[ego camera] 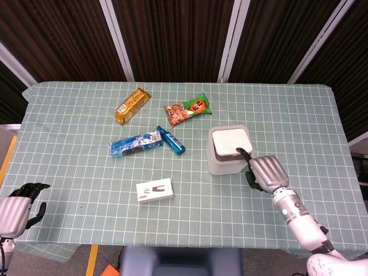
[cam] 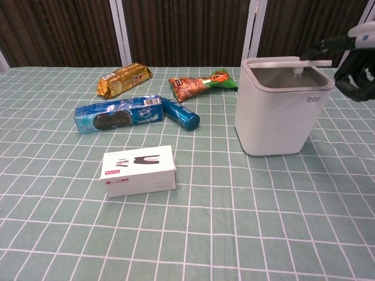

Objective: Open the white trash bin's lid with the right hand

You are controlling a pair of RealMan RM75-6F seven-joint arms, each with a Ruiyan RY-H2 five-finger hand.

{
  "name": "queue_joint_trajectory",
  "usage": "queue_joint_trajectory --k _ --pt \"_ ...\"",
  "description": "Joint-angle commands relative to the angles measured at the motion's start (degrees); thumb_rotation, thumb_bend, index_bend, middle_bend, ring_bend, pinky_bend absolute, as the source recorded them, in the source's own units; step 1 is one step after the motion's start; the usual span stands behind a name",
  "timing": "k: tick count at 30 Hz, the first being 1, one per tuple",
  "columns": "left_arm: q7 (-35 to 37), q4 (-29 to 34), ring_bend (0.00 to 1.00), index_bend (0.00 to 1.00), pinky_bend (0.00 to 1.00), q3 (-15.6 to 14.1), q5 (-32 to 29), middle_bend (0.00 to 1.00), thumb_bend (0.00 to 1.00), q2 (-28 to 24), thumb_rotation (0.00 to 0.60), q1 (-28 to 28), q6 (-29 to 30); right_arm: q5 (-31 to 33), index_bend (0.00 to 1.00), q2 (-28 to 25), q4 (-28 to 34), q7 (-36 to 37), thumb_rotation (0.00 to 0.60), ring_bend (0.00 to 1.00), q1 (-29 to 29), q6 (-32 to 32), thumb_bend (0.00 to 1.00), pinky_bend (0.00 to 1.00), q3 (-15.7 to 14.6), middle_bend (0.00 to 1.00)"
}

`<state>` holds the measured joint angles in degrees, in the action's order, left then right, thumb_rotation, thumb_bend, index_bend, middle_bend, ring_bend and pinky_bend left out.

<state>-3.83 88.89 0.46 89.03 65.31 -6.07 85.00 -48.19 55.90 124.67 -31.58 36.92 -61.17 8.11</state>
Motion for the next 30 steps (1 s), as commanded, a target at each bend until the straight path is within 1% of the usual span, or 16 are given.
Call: queue_joint_trajectory --k 1,4,6,8,10,11,12,15,16,17,19,20,21,23,26,30 --pt "-0.2 0.0 0.26 0.28 0.42 0.0 0.0 0.30 0.51 0.1 0.600 0.0 -0.1 -9.3 0.18 -1.8 0.7 5.0 0.600 0.78 -4.5 -5.1 0.68 0.91 -0.9 0.78" --pt "-0.5 0.0 0.26 0.28 0.42 -0.1 -0.1 0.31 0.51 0.2 0.600 -0.1 -0.3 -15.5 0.17 -1.5 -0.3 7.3 0.600 0.77 -7.1 -9.6 0.68 0.90 -0.9 0.78" --pt "-0.6 0.1 0.26 0.28 0.42 -0.1 -0.1 0.30 0.51 0.2 0.600 -0.1 -0.5 -21.2 0.16 -0.4 -1.8 8.3 0.600 0.76 -9.7 -14.8 0.67 0.90 -1.2 0.78" --pt "-0.6 0.1 0.26 0.28 0.42 -0.1 -0.2 0.31 0.51 0.2 0.600 -0.1 -0.5 -27.0 0.15 1.1 -4.2 7.9 0.600 0.71 -12.7 -21.2 0.64 0.89 -1.7 0.76" --pt "-0.6 0.0 0.26 0.28 0.42 -0.1 -0.2 0.31 0.51 0.2 0.600 -0.1 -0.4 -30.5 0.14 2.6 -6.0 7.3 0.600 0.64 -15.1 -26.0 0.58 0.83 -2.1 0.67" --pt "-0.6 0.1 0.26 0.28 0.42 -0.1 -0.2 0.31 0.51 0.2 0.600 0.0 -0.4 -32.6 0.13 3.5 -7.6 6.8 0.600 0.59 -17.1 -29.9 0.54 0.78 -2.3 0.60" --pt "-0.6 0.1 0.26 0.28 0.42 -0.1 -0.2 0.31 0.51 0.1 0.600 0.0 -0.4 -33.9 0.13 4.2 -8.7 6.6 0.600 0.55 -18.4 -32.1 0.51 0.74 -2.5 0.54" --pt "-0.7 0.2 0.26 0.28 0.42 -0.1 -0.2 0.31 0.51 0.1 0.600 0.0 -0.2 -35.6 0.12 5.7 -12.3 6.1 0.600 0.36 -22.4 -37.2 0.38 0.60 -3.7 0.38" --pt "-0.8 0.2 0.26 0.28 0.42 -0.1 -0.1 0.31 0.51 0.2 0.600 0.0 -0.2 -35.5 0.12 6.0 -13.5 6.3 0.600 0.33 -23.5 -38.2 0.36 0.57 -4.0 0.35" --pt "-0.9 0.2 0.26 0.28 0.42 -0.1 -0.2 0.31 0.51 0.2 0.600 0.0 -0.2 -35.3 0.10 6.4 -15.0 6.8 0.600 0.26 -24.9 -39.1 0.31 0.46 -4.5 0.29" --pt "-1.0 0.2 0.26 0.28 0.42 -0.1 -0.2 0.31 0.51 0.2 0.600 0.0 -0.3 -34.5 0.06 6.7 -17.4 8.1 0.600 0.16 -26.7 -39.5 0.25 0.29 -5.3 0.19" --pt "-1.1 0.3 0.26 0.28 0.42 -0.1 -0.2 0.31 0.51 0.3 0.600 0.0 -0.3 -33.9 0.03 7.0 -19.0 9.4 0.600 0.09 -27.6 -39.5 0.22 0.19 -5.7 0.12" --pt "-1.2 0.3 0.26 0.28 0.42 -0.1 -0.2 0.31 0.51 0.3 0.600 0.1 -0.2 -33.7 0.01 7.2 -20.4 10.7 0.600 0.04 -28.2 -39.4 0.20 0.12 -5.9 0.05" --pt "-1.3 0.4 0.26 0.28 0.42 -0.1 -0.1 0.31 0.51 0.3 0.600 0.1 -0.1 -32.9 0.00 8.0 -23.6 13.9 0.600 0.00 -29.4 -38.8 0.18 0.09 -6.2 0.00" --pt "-1.8 0.6 0.26 0.29 0.42 -0.2 0.1 0.31 0.51 0.3 0.600 0.3 0.2 -31.5 0.00 8.7 -26.9 17.2 0.600 0.00 -30.4 -36.9 0.15 0.06 -6.3 0.00" --pt "-2.8 0.8 0.26 0.30 0.42 -0.2 0.3 0.31 0.51 0.5 0.600 0.5 0.7 -29.0 0.00 8.8 -28.8 19.4 0.600 0.00 -30.5 -33.1 0.13 0.06 -5.9 0.00"
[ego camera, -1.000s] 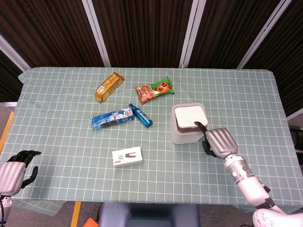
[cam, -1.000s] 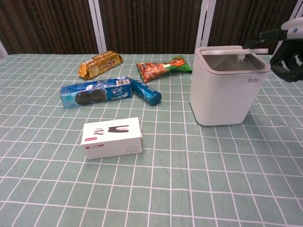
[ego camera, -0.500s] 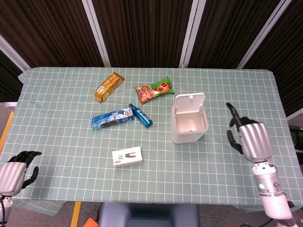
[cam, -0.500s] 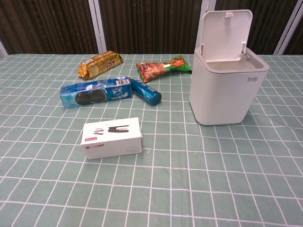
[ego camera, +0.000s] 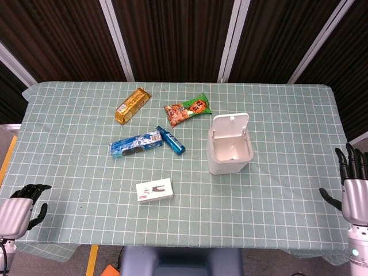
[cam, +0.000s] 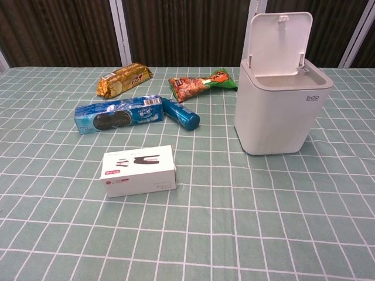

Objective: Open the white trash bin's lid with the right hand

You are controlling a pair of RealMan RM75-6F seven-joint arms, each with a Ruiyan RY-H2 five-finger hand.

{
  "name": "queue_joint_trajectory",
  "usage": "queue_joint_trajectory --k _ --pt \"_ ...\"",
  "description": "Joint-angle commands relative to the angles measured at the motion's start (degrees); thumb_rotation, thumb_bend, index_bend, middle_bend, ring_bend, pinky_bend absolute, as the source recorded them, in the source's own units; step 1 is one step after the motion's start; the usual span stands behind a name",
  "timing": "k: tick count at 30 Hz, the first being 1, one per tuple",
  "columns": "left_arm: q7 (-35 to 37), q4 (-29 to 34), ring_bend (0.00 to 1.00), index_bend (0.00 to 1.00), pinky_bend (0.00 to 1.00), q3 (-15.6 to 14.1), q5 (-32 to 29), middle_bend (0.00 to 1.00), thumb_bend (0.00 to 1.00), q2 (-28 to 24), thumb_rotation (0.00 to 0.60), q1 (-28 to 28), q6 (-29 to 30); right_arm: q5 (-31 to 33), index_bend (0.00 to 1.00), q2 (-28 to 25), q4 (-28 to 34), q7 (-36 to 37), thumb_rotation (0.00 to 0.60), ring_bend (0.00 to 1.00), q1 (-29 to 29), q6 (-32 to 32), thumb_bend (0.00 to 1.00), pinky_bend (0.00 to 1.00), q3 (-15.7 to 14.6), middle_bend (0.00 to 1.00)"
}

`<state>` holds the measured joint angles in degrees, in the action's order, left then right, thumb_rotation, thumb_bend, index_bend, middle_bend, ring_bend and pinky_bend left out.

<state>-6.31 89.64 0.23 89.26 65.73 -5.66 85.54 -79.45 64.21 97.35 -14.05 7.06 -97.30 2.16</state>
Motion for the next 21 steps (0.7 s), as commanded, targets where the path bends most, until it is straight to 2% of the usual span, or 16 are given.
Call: queue_joint_trajectory --k 1,4,8,21 --pt "-0.4 0.1 0.26 0.30 0.42 0.0 0.1 0.31 0.51 0.1 0.600 0.1 0.2 2.7 0.00 0.4 -1.5 1.9 0.600 0.00 -0.5 3.7 0.13 0.06 0.2 0.00" --pt "-0.6 0.2 0.26 0.31 0.42 0.0 0.1 0.31 0.51 0.1 0.600 0.1 0.2 2.9 0.00 0.3 -1.7 1.9 0.600 0.00 -0.3 4.7 0.12 0.06 0.3 0.00" --pt "-1.3 0.2 0.26 0.31 0.42 0.0 0.1 0.32 0.51 0.3 0.600 0.2 0.3 2.9 0.00 0.5 -2.7 1.3 0.600 0.00 1.0 9.4 0.12 0.06 -0.2 0.00" --pt "-1.2 -0.1 0.26 0.32 0.42 0.3 -0.5 0.32 0.51 0.4 0.600 0.0 -0.2 1.2 0.00 0.1 -2.3 3.8 0.600 0.00 -0.1 10.3 0.12 0.06 0.7 0.00"
